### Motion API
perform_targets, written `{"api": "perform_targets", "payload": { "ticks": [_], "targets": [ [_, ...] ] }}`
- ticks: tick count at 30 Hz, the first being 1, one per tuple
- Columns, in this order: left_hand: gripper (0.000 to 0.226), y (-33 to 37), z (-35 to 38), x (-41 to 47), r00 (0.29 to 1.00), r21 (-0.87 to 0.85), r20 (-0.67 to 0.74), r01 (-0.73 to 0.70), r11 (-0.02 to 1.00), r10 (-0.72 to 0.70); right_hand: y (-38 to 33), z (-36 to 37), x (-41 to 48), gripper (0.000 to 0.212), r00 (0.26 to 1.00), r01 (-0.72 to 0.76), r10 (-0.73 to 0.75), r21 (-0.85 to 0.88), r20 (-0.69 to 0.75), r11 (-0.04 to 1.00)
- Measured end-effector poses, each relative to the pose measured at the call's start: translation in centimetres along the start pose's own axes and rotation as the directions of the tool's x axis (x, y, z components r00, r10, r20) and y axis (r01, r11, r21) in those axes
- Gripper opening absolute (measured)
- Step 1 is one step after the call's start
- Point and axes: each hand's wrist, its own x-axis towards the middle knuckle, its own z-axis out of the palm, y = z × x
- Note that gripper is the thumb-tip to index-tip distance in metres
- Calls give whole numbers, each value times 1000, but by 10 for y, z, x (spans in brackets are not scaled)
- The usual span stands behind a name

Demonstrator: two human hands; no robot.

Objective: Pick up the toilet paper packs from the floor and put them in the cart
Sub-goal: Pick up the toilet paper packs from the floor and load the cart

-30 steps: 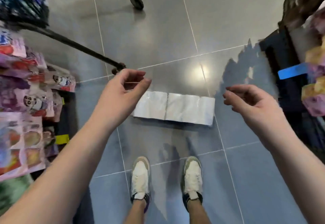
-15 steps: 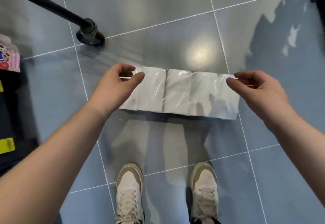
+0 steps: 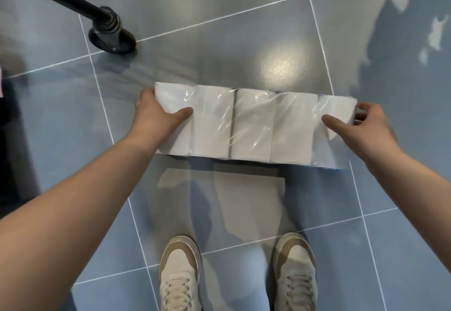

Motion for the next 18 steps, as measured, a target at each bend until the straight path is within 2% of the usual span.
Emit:
{"api": "perform_targets", "payload": {
  "ticks": [4,8,10,13,18],
  "targets": [
    [98,-2,0,12,995,-61,63,83,995,-79,1,7,10,103,995,-67,58,114,81,991],
    [105,1,0,19,992,-46,66,114,992,-111,-5,15,18,92,993,-97,82,197,84,976],
    [102,6,0,20,993,-39,31,111,993,-110,-11,15,23,95,994,-95,83,211,64,973],
    [94,14,-1,27,996,-76,-21,90,993,-92,-26,10,35,110,998,-59,50,228,42,972],
    [85,33,-6,40,994,-182,-104,-6,983,-13,-59,-4,53,97,995,103,-95,268,-43,958]
  ]
}}
